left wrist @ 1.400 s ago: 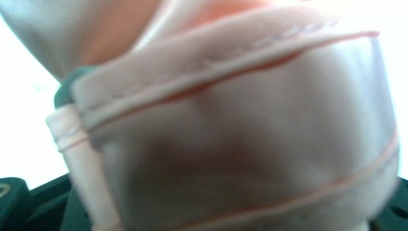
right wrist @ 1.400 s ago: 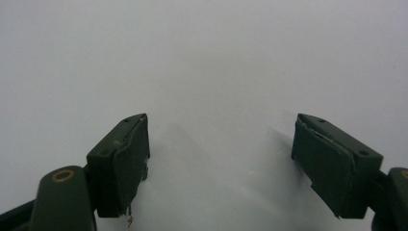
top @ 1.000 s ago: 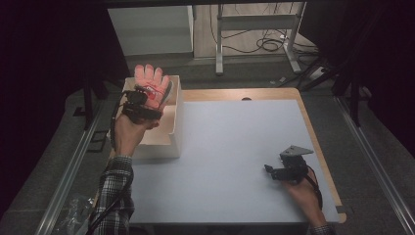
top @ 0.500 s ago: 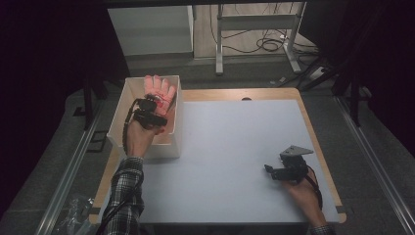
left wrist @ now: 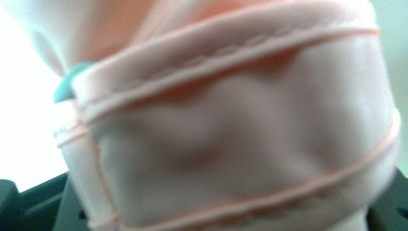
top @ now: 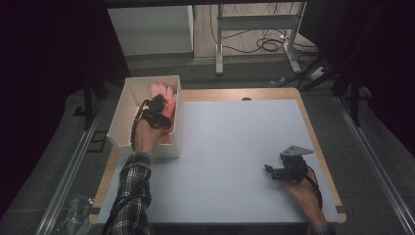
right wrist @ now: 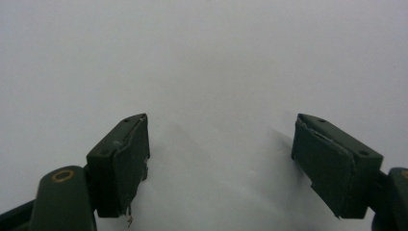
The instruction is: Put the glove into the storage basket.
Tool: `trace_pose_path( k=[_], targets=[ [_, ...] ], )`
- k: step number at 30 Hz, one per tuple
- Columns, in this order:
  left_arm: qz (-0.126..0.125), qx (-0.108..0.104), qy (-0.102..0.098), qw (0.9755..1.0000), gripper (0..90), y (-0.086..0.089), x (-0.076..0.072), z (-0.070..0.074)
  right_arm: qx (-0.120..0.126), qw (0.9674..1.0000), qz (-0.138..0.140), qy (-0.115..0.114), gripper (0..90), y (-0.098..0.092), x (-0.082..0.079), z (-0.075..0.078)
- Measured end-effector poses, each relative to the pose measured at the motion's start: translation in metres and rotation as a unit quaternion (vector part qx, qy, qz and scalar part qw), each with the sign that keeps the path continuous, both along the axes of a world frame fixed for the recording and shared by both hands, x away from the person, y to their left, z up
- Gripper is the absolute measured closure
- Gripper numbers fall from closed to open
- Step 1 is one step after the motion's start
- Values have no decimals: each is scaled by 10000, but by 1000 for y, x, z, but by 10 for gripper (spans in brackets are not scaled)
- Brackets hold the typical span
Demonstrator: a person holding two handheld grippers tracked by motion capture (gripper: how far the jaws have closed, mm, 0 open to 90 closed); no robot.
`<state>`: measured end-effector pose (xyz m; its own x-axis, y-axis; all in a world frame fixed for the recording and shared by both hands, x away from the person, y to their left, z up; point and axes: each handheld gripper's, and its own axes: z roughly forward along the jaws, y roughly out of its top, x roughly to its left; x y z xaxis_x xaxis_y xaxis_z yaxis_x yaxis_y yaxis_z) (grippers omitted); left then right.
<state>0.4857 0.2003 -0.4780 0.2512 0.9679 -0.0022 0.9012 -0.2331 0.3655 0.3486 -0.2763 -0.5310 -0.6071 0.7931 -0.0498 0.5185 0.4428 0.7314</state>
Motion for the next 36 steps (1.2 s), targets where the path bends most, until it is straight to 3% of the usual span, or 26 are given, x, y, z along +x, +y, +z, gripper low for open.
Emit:
trace_pose_path(
  k=[3,6,10,17,19,31,36],
  targets=[
    [2,84,183,9998,358,-2,4,-3,0,10000,2,-1,211,0,0,0],
    [1,-49,605,9982,343,-2,10,-8,2,10000,0,0,211,0,0,0],
    [-9,-35,702,9975,282,-2,13,-10,1,10000,2,-1,211,0,0,0],
    [21,-37,341,9994,96,4,9,-5,-1,10000,2,-3,211,0,0,0],
    [21,-45,338,9994,71,4,9,-5,0,10000,2,-3,211,0,0,0],
    [-85,-182,-6,9998,32,11,-4,8,-5,10000,2,-9,211,0,0,0],
    [-128,-302,-236,9992,28,18,-12,15,-10,10000,1,-14,210,0,0,0]
  ],
)
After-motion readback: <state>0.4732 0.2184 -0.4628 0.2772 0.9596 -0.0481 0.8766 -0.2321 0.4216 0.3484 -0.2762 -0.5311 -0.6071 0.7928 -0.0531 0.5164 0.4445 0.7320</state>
